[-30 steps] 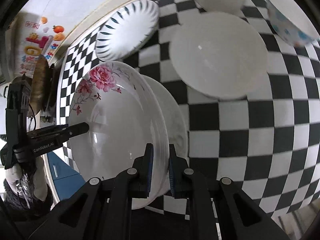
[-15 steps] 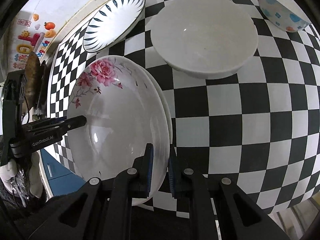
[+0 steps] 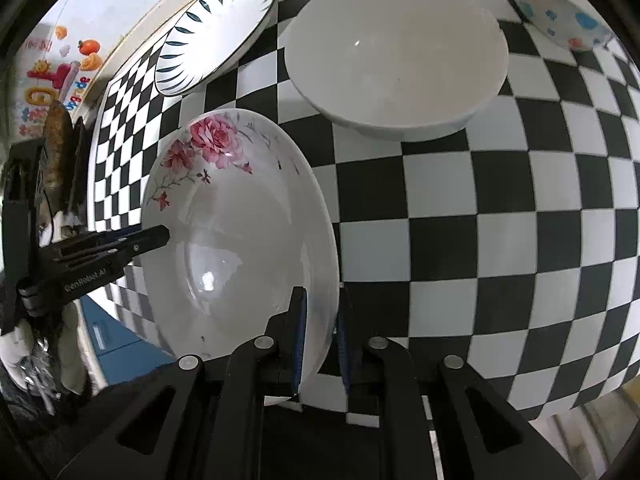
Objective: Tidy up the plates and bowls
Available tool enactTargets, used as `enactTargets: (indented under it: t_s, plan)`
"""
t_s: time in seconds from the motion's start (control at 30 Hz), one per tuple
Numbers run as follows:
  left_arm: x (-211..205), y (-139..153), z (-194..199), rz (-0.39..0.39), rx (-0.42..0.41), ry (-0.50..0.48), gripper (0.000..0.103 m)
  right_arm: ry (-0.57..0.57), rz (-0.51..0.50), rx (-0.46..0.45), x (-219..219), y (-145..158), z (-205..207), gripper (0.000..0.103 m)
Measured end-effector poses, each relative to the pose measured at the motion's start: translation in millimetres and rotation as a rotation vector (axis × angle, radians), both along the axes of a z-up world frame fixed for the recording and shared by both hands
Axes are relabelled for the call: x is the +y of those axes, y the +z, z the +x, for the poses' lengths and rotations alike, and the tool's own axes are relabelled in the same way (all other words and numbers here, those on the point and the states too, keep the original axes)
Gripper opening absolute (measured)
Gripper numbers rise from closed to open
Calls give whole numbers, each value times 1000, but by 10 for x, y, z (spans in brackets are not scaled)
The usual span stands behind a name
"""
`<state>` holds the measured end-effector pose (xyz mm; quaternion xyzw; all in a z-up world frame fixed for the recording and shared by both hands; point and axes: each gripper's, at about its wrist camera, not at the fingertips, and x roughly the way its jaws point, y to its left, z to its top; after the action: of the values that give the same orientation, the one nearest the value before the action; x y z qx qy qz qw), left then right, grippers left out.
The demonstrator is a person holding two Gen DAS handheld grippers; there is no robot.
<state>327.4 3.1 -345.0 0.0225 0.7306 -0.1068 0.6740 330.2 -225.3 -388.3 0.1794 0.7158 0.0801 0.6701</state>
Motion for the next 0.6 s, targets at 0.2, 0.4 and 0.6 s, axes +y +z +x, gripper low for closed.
enactTargets:
  t_s: [0.2, 0.4, 0.6]
  plan:
    - [85, 61, 43, -17, 17, 35, 28, -39, 31, 1, -100, 44, 20, 18]
    - [229, 152, 74, -10, 17, 71, 28, -19, 41, -13, -131, 255, 114, 18]
    - [347, 521, 235, -63, -33, 117, 28, 14, 59, -92, -90, 679, 468, 18]
